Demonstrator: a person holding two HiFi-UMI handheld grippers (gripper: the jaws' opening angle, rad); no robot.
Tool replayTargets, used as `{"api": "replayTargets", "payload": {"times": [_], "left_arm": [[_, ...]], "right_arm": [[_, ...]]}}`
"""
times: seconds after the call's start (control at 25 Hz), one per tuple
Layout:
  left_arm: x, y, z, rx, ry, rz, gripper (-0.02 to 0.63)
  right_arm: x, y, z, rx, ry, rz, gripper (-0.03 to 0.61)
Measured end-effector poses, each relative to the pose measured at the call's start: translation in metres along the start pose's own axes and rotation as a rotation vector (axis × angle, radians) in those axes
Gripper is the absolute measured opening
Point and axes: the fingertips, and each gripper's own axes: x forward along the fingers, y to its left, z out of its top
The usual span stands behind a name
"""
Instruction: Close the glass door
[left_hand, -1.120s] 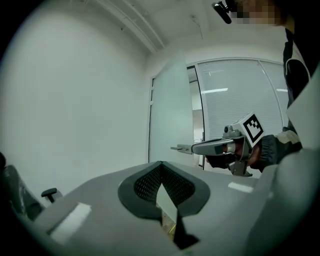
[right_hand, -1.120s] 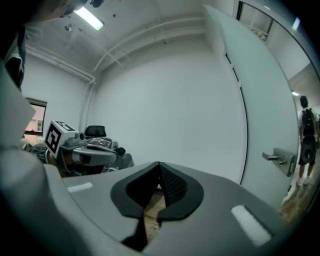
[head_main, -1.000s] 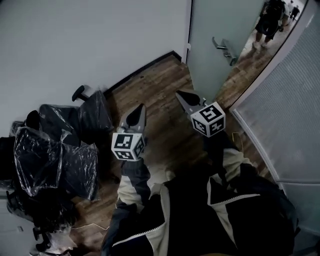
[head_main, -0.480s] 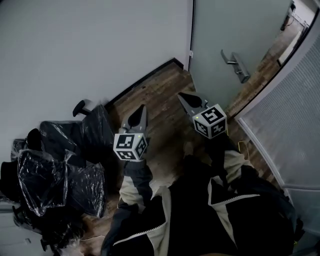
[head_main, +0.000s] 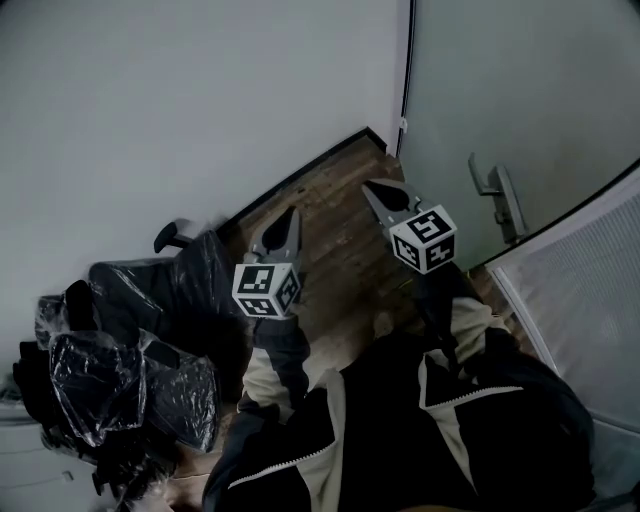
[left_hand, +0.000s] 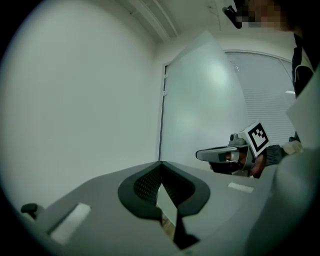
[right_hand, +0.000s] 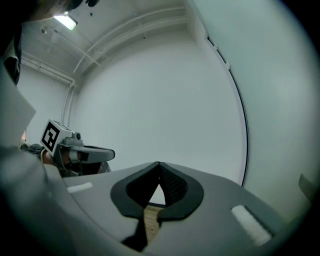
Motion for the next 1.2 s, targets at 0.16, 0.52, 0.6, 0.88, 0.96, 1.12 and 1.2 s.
{"api": "replayTargets", "payload": {"times": [0.16,0.52,0.6,0.88,0.96,1.12,1.2], "left_arm": [[0.052,0.000,0.008,0.019,0.012,-0.019,0.011],[0.134,-0.004,0.019,0.026,0.021,-0.131,0.011],[0.159,-0.011,0.013,0.018,0.033,-0.194,0.011],[0.244,-0.073,0.024,0.112,0.025,-0.587,0.012],[0.257,-0.092,0.029,0.115,0.020,-0.683,0.011],[0.268,-0.156,0.019,0.121,0.036,-0.932,0.011],[0.263,-0.182,0.011,0.128,0.052,-1.035,0.011]], "right_arm": [[0.015,-0.048,0.007,0.008,-0.002,-0.021,0.003],[0.025,-0.117,0.021,0.031,-0.021,-0.132,0.003],[0.019,-0.134,0.016,0.038,-0.018,-0.185,0.003],[-0.039,-0.185,0.014,0.059,-0.027,-0.534,0.003],[-0.061,-0.193,0.017,0.042,-0.030,-0.632,0.004],[-0.137,-0.203,0.023,0.044,-0.054,-0.904,0.004],[-0.170,-0.197,0.013,0.072,-0.048,-1.023,0.003]]}}
